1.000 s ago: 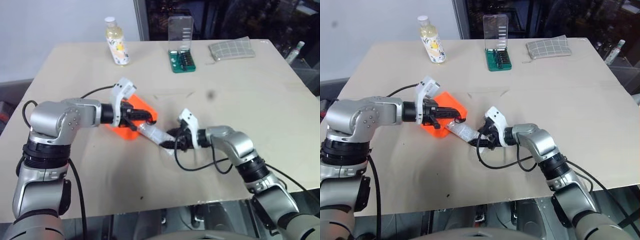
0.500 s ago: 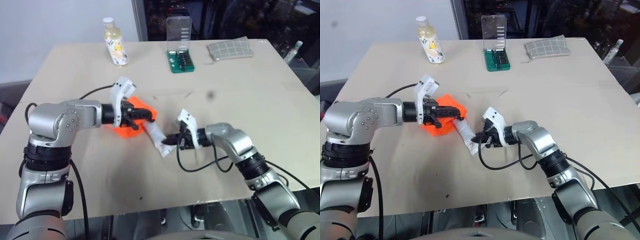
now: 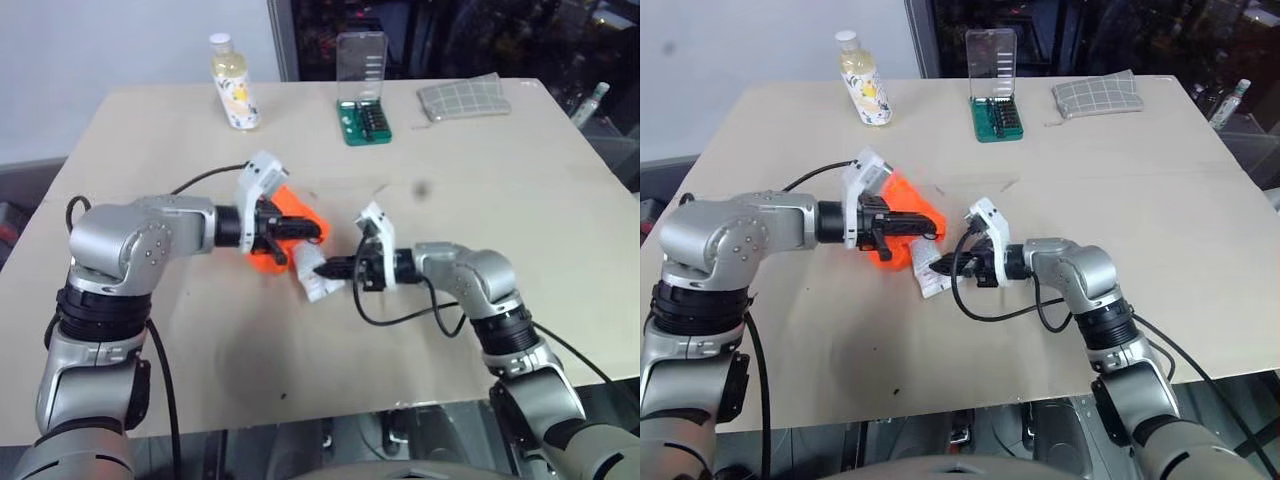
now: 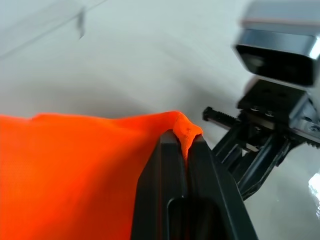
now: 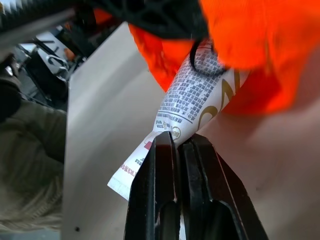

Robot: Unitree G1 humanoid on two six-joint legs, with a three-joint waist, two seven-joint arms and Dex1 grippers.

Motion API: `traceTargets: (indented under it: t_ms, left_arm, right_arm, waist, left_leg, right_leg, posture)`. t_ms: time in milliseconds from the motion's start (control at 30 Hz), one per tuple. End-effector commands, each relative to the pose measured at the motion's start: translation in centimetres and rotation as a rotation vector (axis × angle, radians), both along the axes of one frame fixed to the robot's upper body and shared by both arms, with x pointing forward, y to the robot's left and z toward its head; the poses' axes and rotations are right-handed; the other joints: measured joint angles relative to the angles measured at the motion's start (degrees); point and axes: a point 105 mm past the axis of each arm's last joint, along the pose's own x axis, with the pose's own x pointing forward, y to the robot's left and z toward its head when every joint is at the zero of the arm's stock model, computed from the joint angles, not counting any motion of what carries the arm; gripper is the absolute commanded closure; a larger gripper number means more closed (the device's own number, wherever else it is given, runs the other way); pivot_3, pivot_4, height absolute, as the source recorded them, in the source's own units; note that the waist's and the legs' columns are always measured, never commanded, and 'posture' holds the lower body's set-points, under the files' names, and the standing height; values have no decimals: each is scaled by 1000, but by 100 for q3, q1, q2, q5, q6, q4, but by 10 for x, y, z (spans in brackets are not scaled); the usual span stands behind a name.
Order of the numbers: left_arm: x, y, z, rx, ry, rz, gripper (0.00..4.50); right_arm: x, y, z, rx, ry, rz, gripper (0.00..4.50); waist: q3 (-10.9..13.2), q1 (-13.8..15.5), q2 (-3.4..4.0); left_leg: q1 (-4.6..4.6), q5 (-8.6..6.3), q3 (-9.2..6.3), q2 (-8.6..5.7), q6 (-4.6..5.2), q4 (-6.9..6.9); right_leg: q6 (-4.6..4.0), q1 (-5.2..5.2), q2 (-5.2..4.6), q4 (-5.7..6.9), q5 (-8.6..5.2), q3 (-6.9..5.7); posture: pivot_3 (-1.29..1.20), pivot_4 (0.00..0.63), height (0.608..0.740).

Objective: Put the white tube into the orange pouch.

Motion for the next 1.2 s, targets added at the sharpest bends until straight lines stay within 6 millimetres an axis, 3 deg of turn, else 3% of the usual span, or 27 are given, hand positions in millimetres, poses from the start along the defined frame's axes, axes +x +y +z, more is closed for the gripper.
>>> traceTargets:
  t_ms: [33,267,500,600,700,833,933,1067,1167,1200]
  left_arm:
    - [-10,-7,15,-24,-82,-112,4500]
    - [-22,-5,31,-130,-13,-190,4500]
    - [-17,-5,38,-245,65,-153,4500]
    - [-5,-2,34,-293,109,-71,4500]
    - [11,4,30,-359,154,31,4500]
    - [29,9,17,-303,159,128,4500]
    - [29,-8,10,-291,167,81,4500]
    - [29,-32,-3,-306,186,26,4500]
    - [30,-44,-14,-312,194,-1,4500]
    - [30,-46,-17,-302,188,-6,4500]
  right_arm:
    - [2,7,25,83,-28,26,4457]
    - [20,6,43,199,73,-33,4457]
    - [60,3,44,255,166,-270,4457]
    - [65,4,42,240,170,-310,3480]
    - [59,2,51,220,91,-334,2057]
    - [42,-17,60,91,-193,-379,2057]
    - [25,-36,45,-99,-374,-349,2057]
    - [12,-59,23,-264,-476,-322,2057]
    - [9,-67,9,-308,-453,-347,754]
    - [10,-69,5,-318,-447,-360,754]
  waist:
    - [0,1,0]
    - [1,9,1]
    - [1,-1,1]
    - [2,1,2]
    - [2,9,2]
    - [2,5,2]
    - [2,20,1]
    - [1,13,0]
    - [1,-19,-1]
    - [1,-20,-1]
  left_leg:
    - [0,0,0,0,0,-1]
    - [-4,0,-1,0,1,-1]
    - [-2,0,-2,0,1,-2]
    - [-2,0,-1,0,1,-3]
    - [-4,0,-1,-3,2,-5]
    - [-8,0,-5,-6,1,-12]
    - [-5,0,-3,-11,1,-19]
    - [-3,0,-1,-11,2,-16]
    - [4,2,3,-4,-1,-15]
    - [6,4,4,-2,-5,-15]
  right_leg:
    - [0,0,1,0,0,-1]
    - [0,0,1,-3,0,-2]
    - [0,0,2,-2,0,-2]
    - [1,0,2,-1,0,-1]
    - [1,0,0,-6,1,0]
    - [1,-1,-3,-7,1,-1]
    - [2,-1,-6,-14,0,-3]
    - [2,0,-6,-11,-1,0]
    - [3,-1,2,-6,-1,3]
    - [3,-1,3,-6,-1,5]
  posture:
    - [0,150,740]
    - [0,150,740]
    - [0,150,740]
    - [0,150,740]
    - [0,150,740]
    - [0,150,740]
    - [0,150,740]
    - [0,150,740]
    - [0,150,740]
    - [0,150,740]
